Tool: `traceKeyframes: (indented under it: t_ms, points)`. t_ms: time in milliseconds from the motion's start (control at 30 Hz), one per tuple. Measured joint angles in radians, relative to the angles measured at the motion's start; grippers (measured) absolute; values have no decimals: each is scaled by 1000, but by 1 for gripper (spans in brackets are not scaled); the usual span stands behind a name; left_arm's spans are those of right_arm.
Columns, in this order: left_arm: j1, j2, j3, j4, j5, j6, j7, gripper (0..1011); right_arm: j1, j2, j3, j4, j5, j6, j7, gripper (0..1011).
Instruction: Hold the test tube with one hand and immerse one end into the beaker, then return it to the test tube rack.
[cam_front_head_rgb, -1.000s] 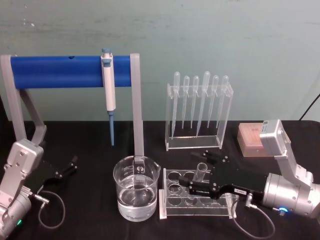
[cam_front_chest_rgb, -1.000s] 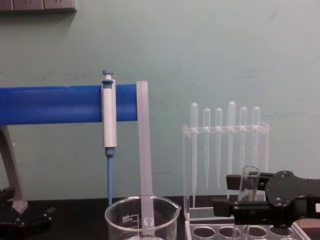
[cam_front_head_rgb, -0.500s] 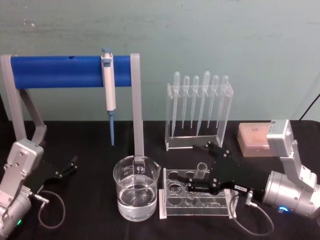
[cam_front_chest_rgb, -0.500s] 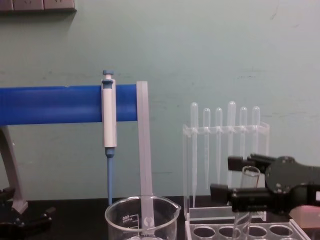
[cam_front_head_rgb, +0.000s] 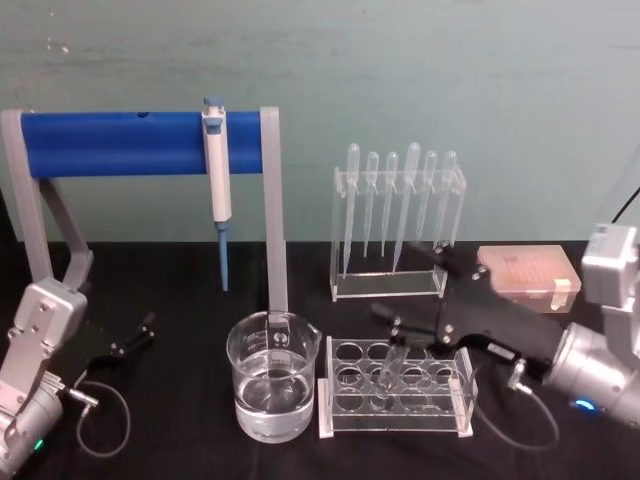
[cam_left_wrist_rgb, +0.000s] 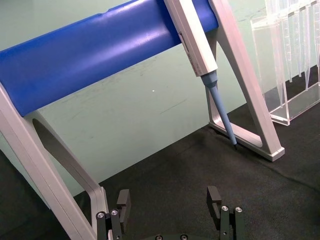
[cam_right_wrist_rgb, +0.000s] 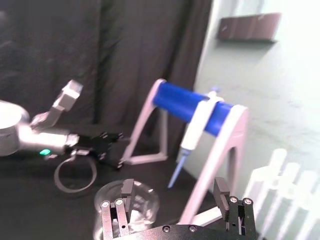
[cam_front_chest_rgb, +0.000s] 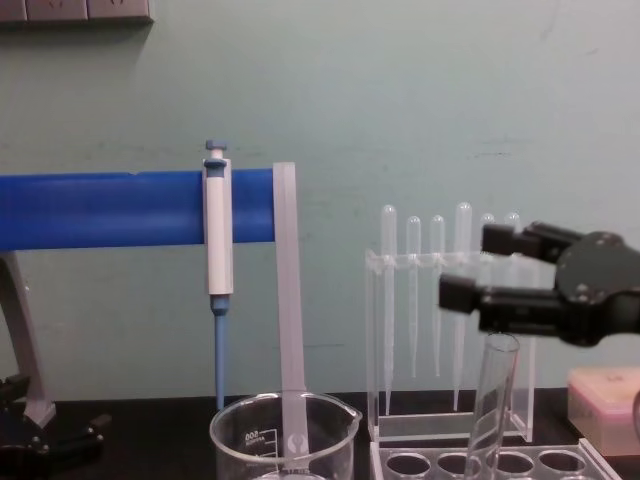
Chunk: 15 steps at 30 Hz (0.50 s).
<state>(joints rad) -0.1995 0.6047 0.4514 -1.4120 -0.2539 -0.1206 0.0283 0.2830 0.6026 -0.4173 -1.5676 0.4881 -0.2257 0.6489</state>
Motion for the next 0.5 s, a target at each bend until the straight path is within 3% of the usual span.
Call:
traceKeyframes:
  t_ms: [267,367,500]
  points:
    - [0,0,0,0,0,0,0,1000,-89,-40,91,-15,-9,-34,-147,1002]
    - [0,0,0,0,0,0,0,1000,-125,-60,121,-28,-57,35,-278,1002]
    - [0,0,0,0,0,0,0,1000,-147,-87,142,-30,-98,122,-393,1002]
